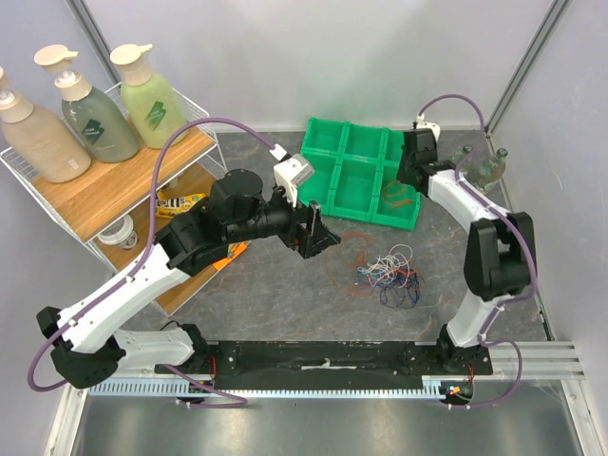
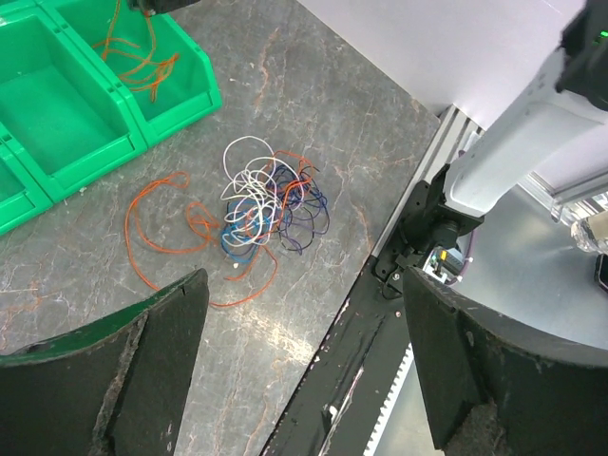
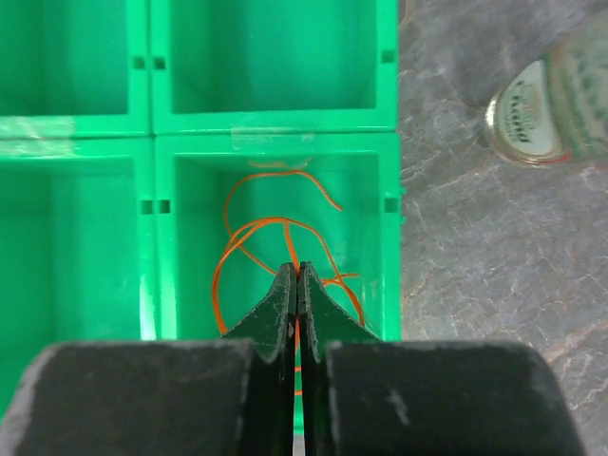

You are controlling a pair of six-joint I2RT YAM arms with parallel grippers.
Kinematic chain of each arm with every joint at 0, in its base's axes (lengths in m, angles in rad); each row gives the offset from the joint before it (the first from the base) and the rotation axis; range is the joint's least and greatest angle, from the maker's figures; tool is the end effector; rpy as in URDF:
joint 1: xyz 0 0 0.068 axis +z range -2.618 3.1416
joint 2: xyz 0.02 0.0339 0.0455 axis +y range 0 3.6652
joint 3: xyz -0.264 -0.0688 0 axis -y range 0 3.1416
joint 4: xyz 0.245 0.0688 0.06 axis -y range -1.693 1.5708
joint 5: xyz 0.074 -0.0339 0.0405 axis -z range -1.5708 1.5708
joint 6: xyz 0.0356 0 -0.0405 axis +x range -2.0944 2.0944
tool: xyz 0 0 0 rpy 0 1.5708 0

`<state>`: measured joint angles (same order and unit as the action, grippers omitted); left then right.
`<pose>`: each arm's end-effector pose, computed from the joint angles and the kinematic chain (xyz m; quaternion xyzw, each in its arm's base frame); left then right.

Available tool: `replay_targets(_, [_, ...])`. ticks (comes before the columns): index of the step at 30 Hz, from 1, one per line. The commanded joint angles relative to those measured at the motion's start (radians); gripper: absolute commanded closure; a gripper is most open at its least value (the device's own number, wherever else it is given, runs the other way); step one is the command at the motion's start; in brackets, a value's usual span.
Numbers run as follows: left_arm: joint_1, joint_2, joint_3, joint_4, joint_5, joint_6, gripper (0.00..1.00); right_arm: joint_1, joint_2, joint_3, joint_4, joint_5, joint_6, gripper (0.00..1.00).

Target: Untangle the cables

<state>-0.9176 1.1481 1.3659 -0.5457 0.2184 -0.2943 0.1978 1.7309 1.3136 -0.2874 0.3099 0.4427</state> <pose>0.1403 -0.1960 0.4308 0.3082 0.7498 -0.4025 0.4252 0.3871 0.0665 0.2598 0.1738 0.8822 -0.0024 0.4376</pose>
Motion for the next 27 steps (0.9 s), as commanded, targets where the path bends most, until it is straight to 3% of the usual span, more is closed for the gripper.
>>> replay_targets(1, [0.003,0.01,0.041,-0.002,0.009,0.012,0.11,-0.003,0.14,0.113,-0.097,-0.057,-0.036,1.0])
replay_targets(7, [0.003,0.033,0.05,-0.019,0.007,-0.031,0.11,-0.003,0.271,0.255,-0.237,-0.114,-0.022,0.99])
replay_targets(10, [0.002,0.056,0.047,-0.017,0.013,-0.069,0.11,-0.001,0.298,0.37,-0.364,-0.14,-0.059,0.72])
replay_targets(15, [0.0,0.099,-0.001,0.038,0.024,-0.115,0.15,0.002,0.156,0.397,-0.484,-0.144,-0.049,0.46])
replay_targets(20, [-0.003,0.209,-0.076,0.102,0.029,-0.146,0.24,0.0,-0.097,0.213,-0.541,-0.144,-0.026,0.26])
replay_targets(24, [-0.001,0.33,-0.103,0.148,0.042,-0.184,0.3,0.002,-0.336,-0.052,-0.549,-0.199,0.019,0.26])
replay_targets(27, [-0.001,0.45,-0.085,0.155,0.105,-0.163,0.31,0.003,-0.473,-0.244,-0.532,-0.348,0.042,0.28])
